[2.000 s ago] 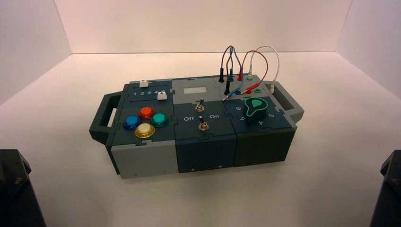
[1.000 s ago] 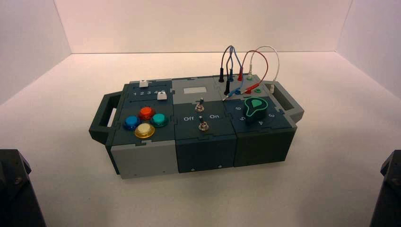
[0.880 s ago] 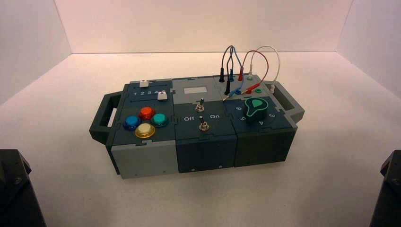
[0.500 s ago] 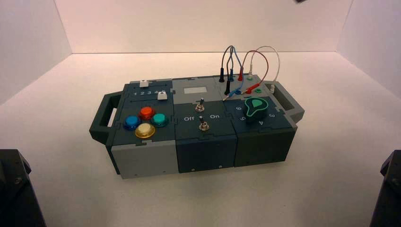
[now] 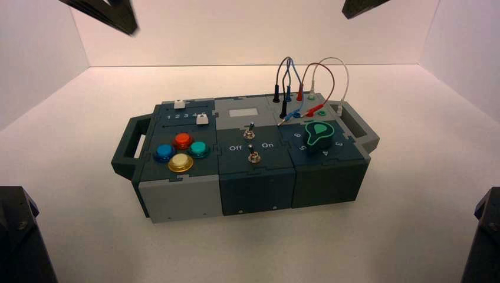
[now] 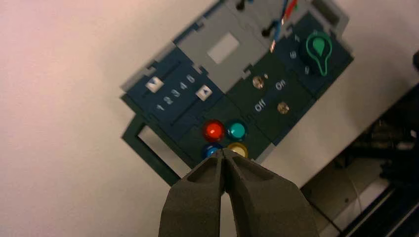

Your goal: Push the green button with the left gripper.

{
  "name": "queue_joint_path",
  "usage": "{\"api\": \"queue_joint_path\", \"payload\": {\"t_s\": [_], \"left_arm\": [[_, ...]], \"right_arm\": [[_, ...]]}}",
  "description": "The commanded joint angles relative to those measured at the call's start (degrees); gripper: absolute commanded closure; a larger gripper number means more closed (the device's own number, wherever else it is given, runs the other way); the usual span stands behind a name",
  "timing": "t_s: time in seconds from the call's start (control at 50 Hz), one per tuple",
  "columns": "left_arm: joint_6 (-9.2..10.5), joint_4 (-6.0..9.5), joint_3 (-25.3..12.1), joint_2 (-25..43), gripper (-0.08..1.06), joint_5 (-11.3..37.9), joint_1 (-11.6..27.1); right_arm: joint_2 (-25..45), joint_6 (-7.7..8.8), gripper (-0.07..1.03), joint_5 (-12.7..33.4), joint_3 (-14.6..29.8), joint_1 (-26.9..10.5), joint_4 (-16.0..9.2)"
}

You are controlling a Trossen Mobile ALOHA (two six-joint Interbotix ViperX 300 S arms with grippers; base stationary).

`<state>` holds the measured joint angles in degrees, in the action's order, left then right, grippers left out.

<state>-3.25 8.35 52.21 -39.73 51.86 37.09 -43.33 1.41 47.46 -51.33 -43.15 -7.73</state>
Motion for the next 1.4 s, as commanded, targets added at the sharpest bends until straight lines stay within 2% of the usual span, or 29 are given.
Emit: {"api": "queue_joint_path", "payload": {"t_s": [0.02,0.22,0.52,0.88,1.4], "left_arm": [[-0.09,0.26,-2.64,3.96,1.01,-0.62,1.05],[0.26,0.53,-3.34,9.32,1.01,-2.2,4.22],[0.35,1.05,-3.34,17.75,1.01,-6.15,6.86],[0.26,1.14,-3.34,23.82,1.01,-8.96,7.82],[-0.18,1.14,-4.83,29.36,1.01,-9.84,8.17]], "right_arm": [[0.26,0.18,0.99,-0.88,0.53,-0.62,-0.26],[0.18,0.18,0.99,-1.58,0.26,-0.62,-0.26],[0.18,0.18,0.99,-1.85,0.09,-0.62,-0.26],[0.18,0.18,0.99,-2.11,-0.09,-0.62,-0.26],[0.18,0.18,0.99,-2.11,-0.09,-0.62,-0.26]]}}
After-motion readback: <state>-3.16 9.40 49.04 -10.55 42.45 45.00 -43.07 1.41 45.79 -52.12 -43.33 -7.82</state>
